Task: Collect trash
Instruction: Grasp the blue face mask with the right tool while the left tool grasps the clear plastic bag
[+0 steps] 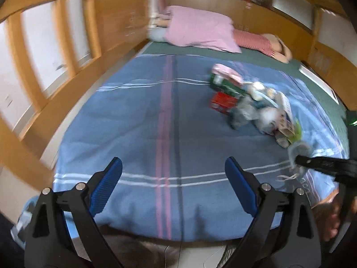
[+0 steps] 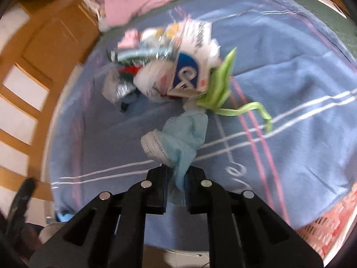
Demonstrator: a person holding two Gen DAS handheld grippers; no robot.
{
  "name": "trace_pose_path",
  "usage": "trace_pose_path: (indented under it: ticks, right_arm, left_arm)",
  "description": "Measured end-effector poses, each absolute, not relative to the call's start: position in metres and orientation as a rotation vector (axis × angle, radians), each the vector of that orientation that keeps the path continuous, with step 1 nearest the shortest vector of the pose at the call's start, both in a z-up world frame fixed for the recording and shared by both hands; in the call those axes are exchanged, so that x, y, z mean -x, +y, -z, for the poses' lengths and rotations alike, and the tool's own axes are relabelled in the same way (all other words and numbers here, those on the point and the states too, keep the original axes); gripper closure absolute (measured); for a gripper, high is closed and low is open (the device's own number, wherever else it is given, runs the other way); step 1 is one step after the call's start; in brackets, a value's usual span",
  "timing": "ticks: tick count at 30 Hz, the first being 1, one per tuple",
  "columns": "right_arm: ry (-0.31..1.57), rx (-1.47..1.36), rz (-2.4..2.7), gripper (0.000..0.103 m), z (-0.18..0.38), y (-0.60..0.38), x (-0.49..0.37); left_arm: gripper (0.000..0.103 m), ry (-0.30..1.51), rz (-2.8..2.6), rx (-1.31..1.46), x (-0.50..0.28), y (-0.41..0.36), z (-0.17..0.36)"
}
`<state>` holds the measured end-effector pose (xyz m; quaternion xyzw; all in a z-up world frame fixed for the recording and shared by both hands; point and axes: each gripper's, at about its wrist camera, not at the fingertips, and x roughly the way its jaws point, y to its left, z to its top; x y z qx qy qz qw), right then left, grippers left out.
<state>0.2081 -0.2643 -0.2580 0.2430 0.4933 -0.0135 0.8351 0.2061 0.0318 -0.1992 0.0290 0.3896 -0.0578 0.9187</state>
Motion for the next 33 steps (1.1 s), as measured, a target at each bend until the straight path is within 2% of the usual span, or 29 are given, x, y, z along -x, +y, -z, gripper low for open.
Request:
trace_pose_path:
  ticks: [11,23,24,25,27,33]
  right_arm:
    - [0.936,-0.668,-0.038,0.09,0.245,-0.305,-0.168]
    - [0.919,-0.731,-0.067,0.09,0.245,-0.31,-0.169]
    - [0.918,-0.731,-0.065,0.09,0.246,-0.311,-0.169]
    - [0.917,-0.732,-0.065,0.09,0.246,-0.311,-0.168]
    - [0.917,-0.733,-0.062,0.09,0.245,-0.311,-0.168]
    - [0.916,-0.729,-0.068,0.09,0.245,-0.308,-0.169]
  left_arm:
    - [0.01,0.776,0.388,-0.204,-0.283,-0.073,0.236]
    - [0.01,0.777,0.566,-0.283,-0.347,-0.112,0.268]
    - [0.013,0.784,0.574,-0.288,-0.349,-0.114,0.271]
    - [0.027,0.787,0.577,-0.288,-0.352,-0.116,0.272]
    - [0.042,0.797,0.597,-0.29,-0.355,-0.119,0.275]
    - [0.048,0.787,0.558,-0.249,-0.348,-0.108,0.267]
